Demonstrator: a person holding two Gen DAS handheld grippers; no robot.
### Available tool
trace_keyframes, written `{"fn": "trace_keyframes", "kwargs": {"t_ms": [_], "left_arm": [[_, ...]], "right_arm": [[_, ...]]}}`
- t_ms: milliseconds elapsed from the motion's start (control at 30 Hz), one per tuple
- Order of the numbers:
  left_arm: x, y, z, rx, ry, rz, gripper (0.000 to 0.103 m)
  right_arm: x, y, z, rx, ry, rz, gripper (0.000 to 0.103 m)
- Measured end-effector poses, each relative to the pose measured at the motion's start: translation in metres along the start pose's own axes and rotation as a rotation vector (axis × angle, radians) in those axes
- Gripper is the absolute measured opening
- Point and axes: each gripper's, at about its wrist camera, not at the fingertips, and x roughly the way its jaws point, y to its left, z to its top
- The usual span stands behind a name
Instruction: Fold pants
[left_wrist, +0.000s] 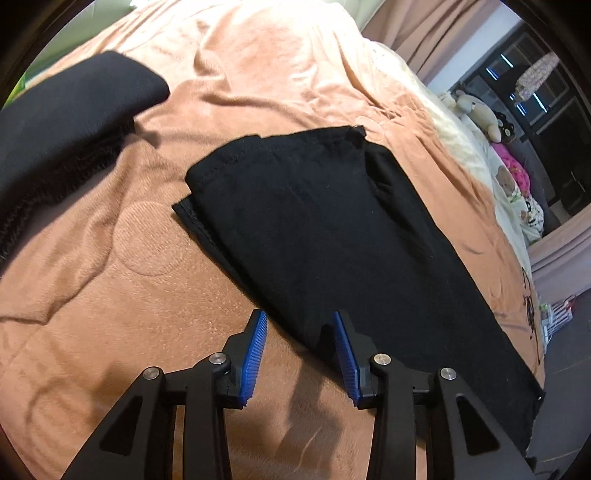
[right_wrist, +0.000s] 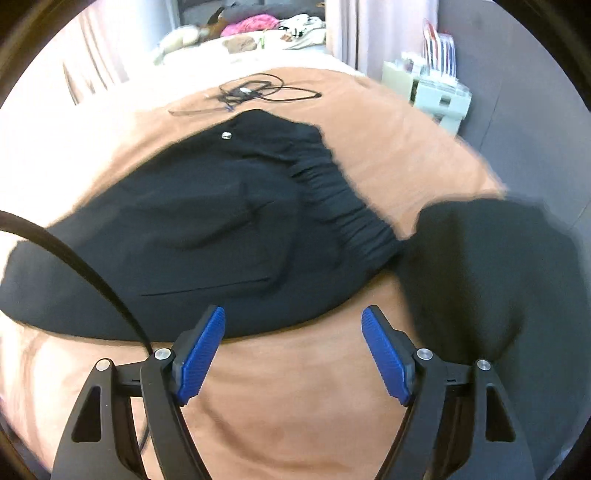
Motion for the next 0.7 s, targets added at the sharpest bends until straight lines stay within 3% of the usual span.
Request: {"fn": "trace_keyframes", "kwargs": {"t_ms": [267, 467, 600, 667, 700], "left_arm": [[0.016, 0.007, 0.001, -0.054, 0.017, -0.015, 0.04], [0.019, 0.012, 0.01, -0.076, -0.009, -0.039, 0.04], [0.018, 0.013, 0.013, -0.066, -0.033, -0.043, 0.04], [0.015, 0.011, 0.015, -0.058, -0.042, -0.049, 0.04], [0.014, 0.011, 0.016, -0.056, -0.046, -0.055, 0.04]], "right_arm": [[0.052, -0.047, -0.02, 0.288, 0.008, 0.277, 0.076], [0.092, -0.055, -0.015, 0.371, -0.011, 0.326, 0.076], [0.093, -0.06, -0.012, 0.406, -0.043, 0.35, 0.075], [0.093, -0.062, -0.01, 0.418, -0.058, 0.358, 0.068], [0.093, -0.059, -0.008, 0.424, -0.063, 0.362, 0.058]]}}
